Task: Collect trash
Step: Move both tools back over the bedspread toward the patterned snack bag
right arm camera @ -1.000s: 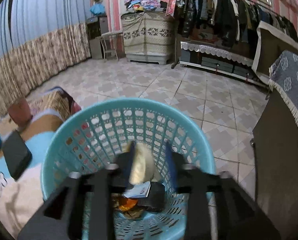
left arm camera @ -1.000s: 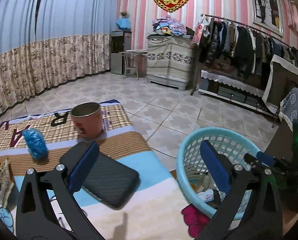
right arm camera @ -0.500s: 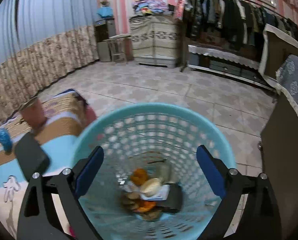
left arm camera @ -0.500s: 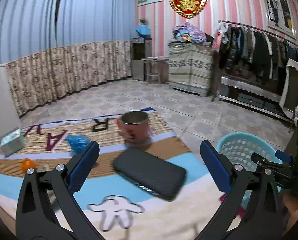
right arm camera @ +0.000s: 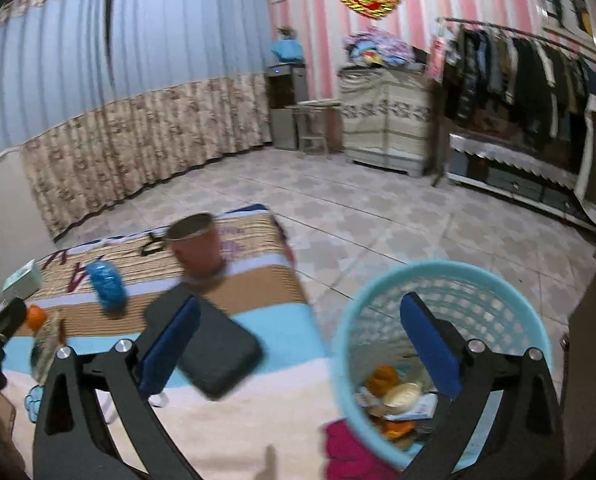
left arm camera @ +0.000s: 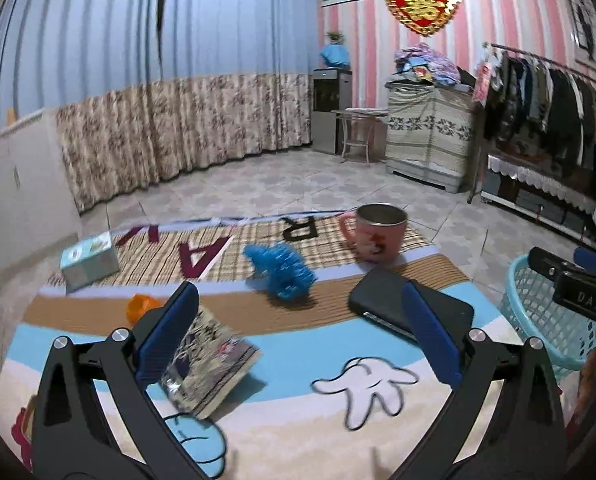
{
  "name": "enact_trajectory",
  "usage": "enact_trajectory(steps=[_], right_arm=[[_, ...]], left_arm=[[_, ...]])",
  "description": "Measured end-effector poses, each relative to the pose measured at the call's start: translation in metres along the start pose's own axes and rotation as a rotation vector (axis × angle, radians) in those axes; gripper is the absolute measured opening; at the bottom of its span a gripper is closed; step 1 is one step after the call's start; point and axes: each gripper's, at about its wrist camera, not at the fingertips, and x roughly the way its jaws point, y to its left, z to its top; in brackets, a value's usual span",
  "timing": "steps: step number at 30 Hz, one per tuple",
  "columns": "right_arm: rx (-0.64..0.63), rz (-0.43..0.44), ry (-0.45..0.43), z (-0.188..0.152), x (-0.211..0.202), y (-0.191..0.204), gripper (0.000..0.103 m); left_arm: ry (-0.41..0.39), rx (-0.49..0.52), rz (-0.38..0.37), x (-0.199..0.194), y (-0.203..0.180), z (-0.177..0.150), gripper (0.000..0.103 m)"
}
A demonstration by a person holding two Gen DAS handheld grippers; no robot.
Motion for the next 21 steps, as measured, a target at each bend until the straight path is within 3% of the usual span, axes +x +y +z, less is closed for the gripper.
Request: enact_trajectory(steps=[8,13,17,21], right_arm=[[-0.154,0.063,-0.022,0.001,0.008,0.072,0.098],[-0.187,0.086,0.002,-0.011,0.023,0.088,0.098],[-0.22,0.073,0.021,-0.022,0.031,0.091,0.098],[-0.225,0.062,0.05,-0.027,0.039,0.085,0.098]], left_arm=[[0.03,-0.042,0.115,0.008,0.062,-0.01,0.098],[0.092,-0.082,0.144,0.024,0.095,-0.026,0.098],[0.151,-0.054,0.171,0.039,0.095,-0.039,0.098],[0.204,-0.035,0.135,0.052,0.087,-0.05,0.098]])
